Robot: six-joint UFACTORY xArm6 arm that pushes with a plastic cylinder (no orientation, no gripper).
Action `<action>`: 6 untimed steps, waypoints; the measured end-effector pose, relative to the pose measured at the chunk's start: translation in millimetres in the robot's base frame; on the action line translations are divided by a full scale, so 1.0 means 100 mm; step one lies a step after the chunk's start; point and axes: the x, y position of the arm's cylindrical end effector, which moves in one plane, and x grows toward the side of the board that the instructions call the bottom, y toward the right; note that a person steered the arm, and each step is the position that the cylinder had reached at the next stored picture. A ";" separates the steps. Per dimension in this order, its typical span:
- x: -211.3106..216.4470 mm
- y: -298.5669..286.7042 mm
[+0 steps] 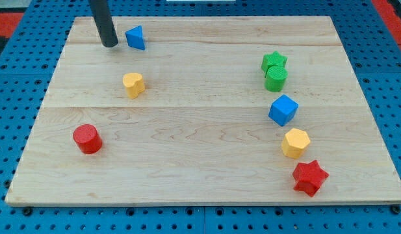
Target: Place the blue triangle diagonally to the top left of the green circle
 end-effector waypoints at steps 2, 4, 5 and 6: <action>0.03 1.43; 0.22 2.58; 0.23 2.12; 0.49 1.46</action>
